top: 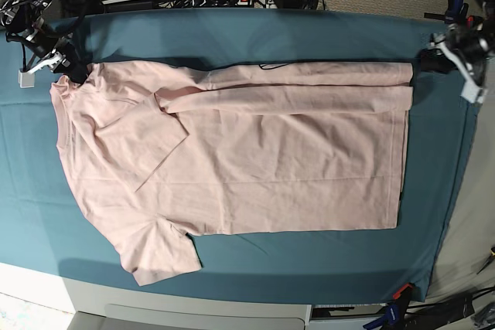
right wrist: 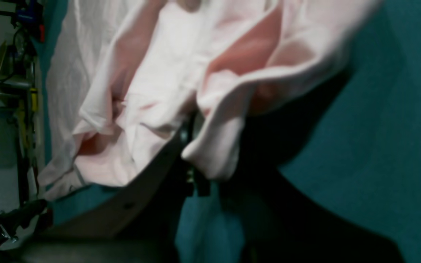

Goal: Fold the T-shirt properly

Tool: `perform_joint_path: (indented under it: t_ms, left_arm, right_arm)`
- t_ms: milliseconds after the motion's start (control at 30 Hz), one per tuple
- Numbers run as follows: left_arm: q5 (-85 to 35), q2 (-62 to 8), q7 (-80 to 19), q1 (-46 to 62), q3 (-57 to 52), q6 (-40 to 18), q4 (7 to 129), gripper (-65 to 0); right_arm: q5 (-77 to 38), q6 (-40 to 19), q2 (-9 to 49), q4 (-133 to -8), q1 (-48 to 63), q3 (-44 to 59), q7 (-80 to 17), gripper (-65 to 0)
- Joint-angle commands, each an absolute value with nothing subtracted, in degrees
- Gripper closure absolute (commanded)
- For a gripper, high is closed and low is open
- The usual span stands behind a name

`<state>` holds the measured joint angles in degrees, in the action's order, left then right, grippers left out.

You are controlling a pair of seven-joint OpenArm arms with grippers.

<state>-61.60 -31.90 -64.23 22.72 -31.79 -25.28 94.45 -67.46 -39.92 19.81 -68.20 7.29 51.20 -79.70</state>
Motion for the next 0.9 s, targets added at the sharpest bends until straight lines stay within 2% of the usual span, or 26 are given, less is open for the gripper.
perform_joint_path:
  t_ms: [0, 267, 433, 667, 767, 867]
  left_arm:
    - [-62.59, -33.17, -63.22, 21.58, -31.33, -25.34, 95.24, -34.6]
    - [-61.1, -31.48, -62.96, 19.84, -25.96, -25.41, 95.02, -34.6]
    - [-61.1, -28.69, -62.96, 19.35, -25.74, -25.52, 93.84, -34.6]
    - [-61.1, -28.58, -62.98, 18.96, -25.74, -25.52, 93.36, -33.4]
    - [-61.12, -28.58, -62.98, 19.05, -25.74, -25.52, 93.36, -23.0]
    - [-61.08, -28.58, -62.67, 19.05, -25.74, -25.5, 93.36, -3.2]
  right_arm:
    - [-68.95, -40.0, 21.1, -68.88, 6.79, 51.37, -79.18, 0.0]
    - [-68.97, -40.0, 21.1, -68.88, 6.79, 51.37, -79.15, 0.0]
    - [-68.97, -40.0, 21.12, -68.88, 6.81, 51.37, -79.18, 0.0]
    - [-68.99, -40.0, 21.1, -68.88, 6.81, 51.37, -79.18, 0.0]
    - [-68.97, -40.0, 21.12, -68.88, 6.79, 51.37, -79.18, 0.0]
    - [-68.99, -40.0, 21.12, -68.9, 6.79, 51.37, -79.18, 0.0]
